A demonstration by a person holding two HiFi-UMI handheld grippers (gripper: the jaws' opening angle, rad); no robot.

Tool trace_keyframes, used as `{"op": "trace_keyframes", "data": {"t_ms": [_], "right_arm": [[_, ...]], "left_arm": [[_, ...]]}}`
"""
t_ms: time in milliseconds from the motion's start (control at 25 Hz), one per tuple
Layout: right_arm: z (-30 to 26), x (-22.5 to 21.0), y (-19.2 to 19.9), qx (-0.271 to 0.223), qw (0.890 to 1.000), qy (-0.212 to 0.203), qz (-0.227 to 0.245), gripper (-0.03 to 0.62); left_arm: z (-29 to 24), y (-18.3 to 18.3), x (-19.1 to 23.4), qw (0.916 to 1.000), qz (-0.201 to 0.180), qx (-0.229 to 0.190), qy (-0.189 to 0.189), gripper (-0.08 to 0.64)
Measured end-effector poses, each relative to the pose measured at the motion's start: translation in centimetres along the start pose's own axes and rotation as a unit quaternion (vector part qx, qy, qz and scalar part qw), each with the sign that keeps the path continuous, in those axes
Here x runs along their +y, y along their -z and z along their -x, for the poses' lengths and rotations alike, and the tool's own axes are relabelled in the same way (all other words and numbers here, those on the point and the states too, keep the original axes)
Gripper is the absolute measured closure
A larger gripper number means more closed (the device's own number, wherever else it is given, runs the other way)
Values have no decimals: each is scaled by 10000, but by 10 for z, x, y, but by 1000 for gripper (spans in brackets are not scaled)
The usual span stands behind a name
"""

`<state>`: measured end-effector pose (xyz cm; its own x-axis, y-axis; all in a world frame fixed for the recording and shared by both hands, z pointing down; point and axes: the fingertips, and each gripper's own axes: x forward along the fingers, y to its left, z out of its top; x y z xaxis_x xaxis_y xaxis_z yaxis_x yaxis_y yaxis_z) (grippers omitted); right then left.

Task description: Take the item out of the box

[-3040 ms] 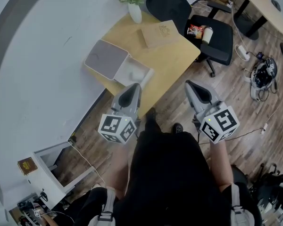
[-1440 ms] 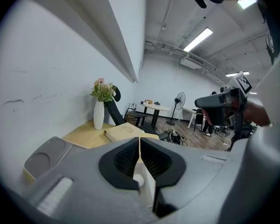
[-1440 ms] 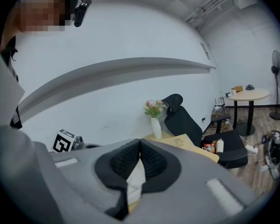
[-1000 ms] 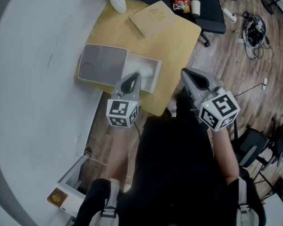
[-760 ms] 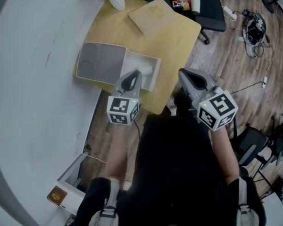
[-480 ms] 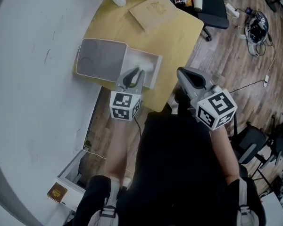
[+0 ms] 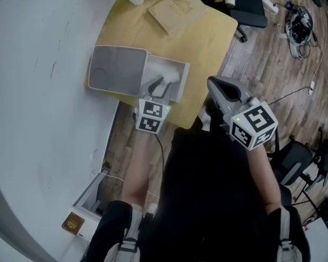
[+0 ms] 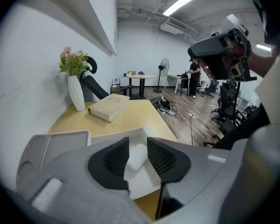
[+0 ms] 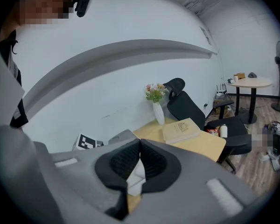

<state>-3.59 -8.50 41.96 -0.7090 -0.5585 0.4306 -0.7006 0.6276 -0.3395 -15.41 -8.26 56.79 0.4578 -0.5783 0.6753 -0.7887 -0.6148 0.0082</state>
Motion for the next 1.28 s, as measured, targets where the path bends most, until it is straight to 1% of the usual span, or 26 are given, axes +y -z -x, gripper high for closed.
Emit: {"op": "trace_keyframes", "data": {"t_ms": [80, 240, 400, 480, 600, 680, 920, 1160, 1280], "right_arm": [[-2, -2, 0, 0, 10000, 22, -29, 589], [-4, -4, 0, 16, 10000, 23, -40, 589], [-5, -9, 6, 105, 9999, 86, -101, 589], [-6, -12, 9, 157, 9997, 137, -149, 589], [-6, -15, 12, 172, 9995, 183, -208, 589], [-6, -17, 13, 170, 9994, 200, -229, 589], [-6, -25, 16, 198, 9989, 297, -296, 589], [-7, -25, 20, 248, 9986, 316, -348, 589], [-8, -25, 23, 281, 9985, 295, -362, 589]], "left_arm": [[-7, 1, -1, 9999, -138, 69, 64, 452], [-20, 11, -4, 9989, -263, 335, 212, 424], [-29, 21, -7, 9955, -646, 611, 336, 415], [-34, 24, -9, 9925, -900, 712, 433, 410], [-41, 34, -16, 9843, -1356, 946, 616, 409], [-46, 39, -19, 9793, -1547, 1100, 697, 408], [-61, 49, -21, 9693, -1849, 1390, 840, 388], [-70, 53, -19, 9661, -1890, 1497, 917, 379], [-73, 56, -20, 9603, -2090, 1580, 957, 379]]}}
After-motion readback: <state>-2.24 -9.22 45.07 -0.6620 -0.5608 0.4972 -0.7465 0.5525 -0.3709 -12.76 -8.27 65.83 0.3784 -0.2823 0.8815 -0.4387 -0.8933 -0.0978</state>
